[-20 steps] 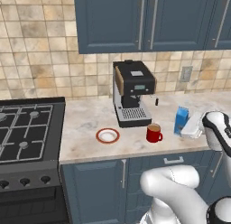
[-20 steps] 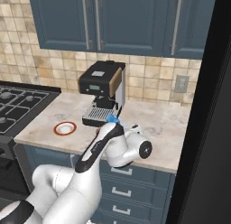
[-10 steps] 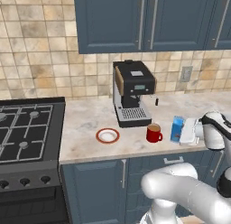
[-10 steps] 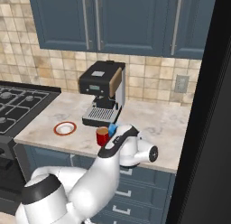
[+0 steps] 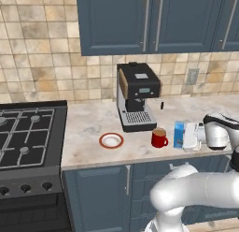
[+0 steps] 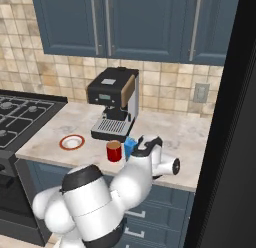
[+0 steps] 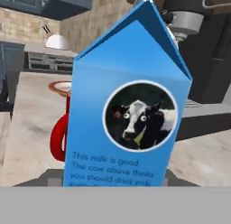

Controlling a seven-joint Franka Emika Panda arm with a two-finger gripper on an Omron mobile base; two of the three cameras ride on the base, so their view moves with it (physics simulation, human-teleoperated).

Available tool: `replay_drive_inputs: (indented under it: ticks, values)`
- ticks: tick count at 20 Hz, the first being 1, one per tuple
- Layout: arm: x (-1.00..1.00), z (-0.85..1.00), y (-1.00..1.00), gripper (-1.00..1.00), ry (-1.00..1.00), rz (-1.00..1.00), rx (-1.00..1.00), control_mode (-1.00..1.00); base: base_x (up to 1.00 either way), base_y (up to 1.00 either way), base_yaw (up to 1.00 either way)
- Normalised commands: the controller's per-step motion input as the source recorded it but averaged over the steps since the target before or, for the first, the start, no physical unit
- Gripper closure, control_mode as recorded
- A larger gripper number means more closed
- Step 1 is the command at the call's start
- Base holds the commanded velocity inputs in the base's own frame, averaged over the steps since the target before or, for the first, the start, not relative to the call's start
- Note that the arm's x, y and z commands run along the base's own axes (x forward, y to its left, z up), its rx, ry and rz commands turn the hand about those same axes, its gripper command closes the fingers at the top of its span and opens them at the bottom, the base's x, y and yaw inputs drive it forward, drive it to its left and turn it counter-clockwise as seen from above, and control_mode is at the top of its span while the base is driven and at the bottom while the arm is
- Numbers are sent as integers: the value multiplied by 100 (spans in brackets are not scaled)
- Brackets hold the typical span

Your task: Take a sugar cube from the saucer and place it inside the coffee. Then, grab milk from the fridge and place it next to the coffee on the counter to sweeten the coffee.

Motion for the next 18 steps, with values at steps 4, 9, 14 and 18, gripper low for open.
replay_drive_inputs:
  ticks: [4,9,14,18]
  values:
    - [45,-40,-38,100,-5,10,0,-100,0,0,0]
    - [2,-32,-23,-100,-11,12,0,-100,0,0,0]
    - [0,-6,-1,-100,-4,7,0,-100,0,0,0]
    - [-2,0,0,-100,0,3,0,-100,0,0,0]
